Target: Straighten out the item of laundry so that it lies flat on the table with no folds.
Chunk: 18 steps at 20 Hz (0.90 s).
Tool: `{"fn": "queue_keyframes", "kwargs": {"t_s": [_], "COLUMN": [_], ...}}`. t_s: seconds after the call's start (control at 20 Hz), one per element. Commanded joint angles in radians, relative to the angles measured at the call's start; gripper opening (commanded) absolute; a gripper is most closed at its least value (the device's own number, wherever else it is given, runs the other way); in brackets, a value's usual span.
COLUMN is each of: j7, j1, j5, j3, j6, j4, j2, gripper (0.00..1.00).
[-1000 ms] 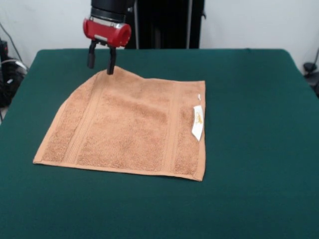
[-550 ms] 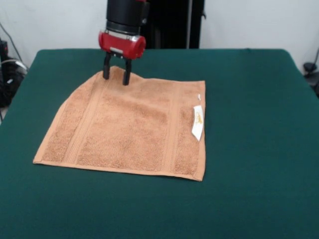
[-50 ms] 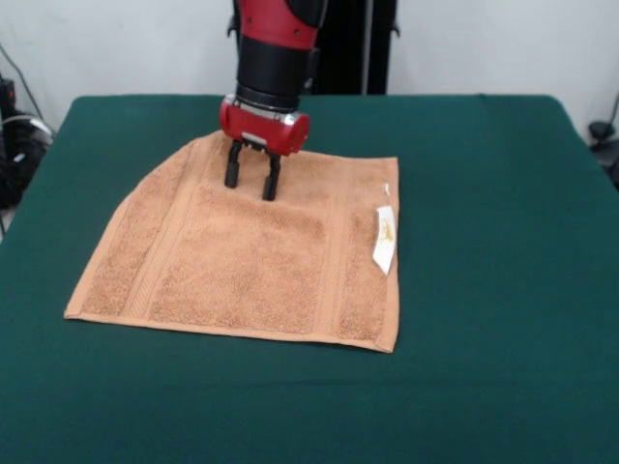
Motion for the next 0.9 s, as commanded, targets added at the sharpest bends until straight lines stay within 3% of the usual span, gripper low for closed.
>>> {"fn": "queue_keyframes", "kwargs": {"t_s": [0.05,0.9], "j7": [0.182,0.197], "j1": [0.054,0.094], "j5": [0.146,0.230], "j3": [0.160,0.213], "j6": [0.040,0.060], "j4": [-0.205,-0.270], "j2": [0.227,0.252], "gripper": [1.00,1.00]}}
